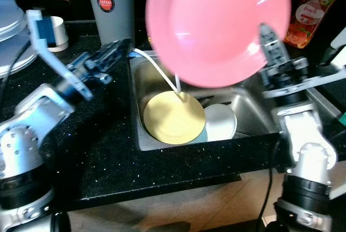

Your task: Kitchen organization

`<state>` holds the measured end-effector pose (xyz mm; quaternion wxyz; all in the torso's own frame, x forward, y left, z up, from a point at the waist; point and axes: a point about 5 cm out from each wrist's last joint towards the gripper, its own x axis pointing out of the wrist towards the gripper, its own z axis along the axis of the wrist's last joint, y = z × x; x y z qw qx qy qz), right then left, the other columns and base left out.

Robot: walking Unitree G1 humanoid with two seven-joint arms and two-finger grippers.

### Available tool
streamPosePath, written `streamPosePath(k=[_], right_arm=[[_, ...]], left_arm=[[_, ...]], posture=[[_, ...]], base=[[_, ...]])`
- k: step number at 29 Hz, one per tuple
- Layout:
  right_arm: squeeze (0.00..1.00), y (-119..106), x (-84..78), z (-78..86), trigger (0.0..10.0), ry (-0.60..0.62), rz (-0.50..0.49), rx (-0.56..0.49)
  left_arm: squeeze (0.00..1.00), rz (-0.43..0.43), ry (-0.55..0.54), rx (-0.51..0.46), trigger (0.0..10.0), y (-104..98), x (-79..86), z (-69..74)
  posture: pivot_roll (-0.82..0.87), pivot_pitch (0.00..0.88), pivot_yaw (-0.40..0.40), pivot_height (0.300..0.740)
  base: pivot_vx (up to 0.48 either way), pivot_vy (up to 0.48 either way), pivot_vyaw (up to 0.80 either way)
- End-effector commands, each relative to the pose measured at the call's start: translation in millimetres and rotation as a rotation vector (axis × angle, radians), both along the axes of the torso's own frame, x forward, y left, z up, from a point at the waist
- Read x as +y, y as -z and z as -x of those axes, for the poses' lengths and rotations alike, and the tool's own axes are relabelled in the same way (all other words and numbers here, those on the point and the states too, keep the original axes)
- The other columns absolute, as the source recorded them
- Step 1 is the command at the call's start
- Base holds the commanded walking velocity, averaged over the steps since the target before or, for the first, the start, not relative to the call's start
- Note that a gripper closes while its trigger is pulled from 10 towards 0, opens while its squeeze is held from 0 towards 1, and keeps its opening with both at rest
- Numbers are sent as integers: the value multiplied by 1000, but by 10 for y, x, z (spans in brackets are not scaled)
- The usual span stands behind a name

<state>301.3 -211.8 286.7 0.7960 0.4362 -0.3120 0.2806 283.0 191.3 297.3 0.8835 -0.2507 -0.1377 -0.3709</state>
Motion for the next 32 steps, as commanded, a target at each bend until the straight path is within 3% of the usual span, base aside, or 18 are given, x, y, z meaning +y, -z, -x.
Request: streamPosePath(k=[1,2,7,8,9,10,13,15,18,19,21,22,23,24,25,26,28,32], right_arm=[[0,5,-26,-14,10000,19,-8,9],[0,101,-136,-146,10000,145,30,120],[0,288,-141,-310,10000,238,91,289],[0,525,-95,-437,10000,298,146,471],[0,525,-95,-437,10000,298,146,471],[0,704,-64,-504,10000,354,197,598],[0,827,-33,-535,10000,396,248,668],[0,1097,94,-555,10000,408,356,813],[0,1204,136,-550,10000,408,387,859],[345,1289,150,-546,10000,430,421,900],[345,1289,150,-546,10000,430,421,900],[1000,1116,133,-529,10000,455,324,763],[1000,862,144,-478,10000,441,223,591],[1000,862,144,-478,10000,441,223,591],[0,622,174,-397,10000,363,108,435],[0,411,228,-306,10000,268,20,305],[0,190,392,-186,10000,151,0,183],[0,141,532,-157,10000,187,107,163]], left_arm=[[0,-10,-5,16,10000,23,18,-7],[0,-7,-80,51,10000,72,108,-60],[0,1,-142,87,10000,116,133,-141],[0,-1,-159,102,10000,143,112,-181],[0,-1,-159,102,10000,143,112,-181],[0,-9,-160,116,10000,174,71,-206],[0,-15,-157,125,10000,200,34,-219],[0,-24,-137,151,10000,275,-51,-232],[0,-27,-132,158,10000,300,-78,-236],[0,-28,-128,164,10000,319,-96,-243],[0,-28,-128,164,10000,319,-96,-243],[0,-25,-125,169,10000,330,-107,-251],[0,-26,-123,174,10000,344,-119,-258],[0,-26,-123,174,10000,344,-119,-258],[0,-28,-118,177,10000,359,-138,-262],[0,-36,-116,181,10000,380,-166,-274],[0,-50,-114,184,10000,406,-226,-292],[0,-74,-127,183,10000,425,-257,-305]], posture=[[112,60,-20,740],[115,58,-23,740],[110,54,-24,740],[110,54,-24,740],[110,54,-24,740],[110,54,-24,740],[110,54,-24,740],[110,54,-24,740],[110,54,-24,740],[110,54,-24,740],[110,54,-24,740],[106,54,-26,740],[105,56,-25,740],[105,56,-25,740],[105,56,-25,740],[96,52,-24,740],[96,52,-24,740],[96,52,-24,740]], base=[[0,0,0],[0,0,0],[0,0,0],[0,0,0],[0,0,0],[0,0,0],[0,0,0],[0,0,0],[0,0,0],[0,0,0],[0,0,0],[0,0,0],[0,0,0],[0,0,0],[0,0,0],[0,0,0],[0,0,0],[0,0,0]])
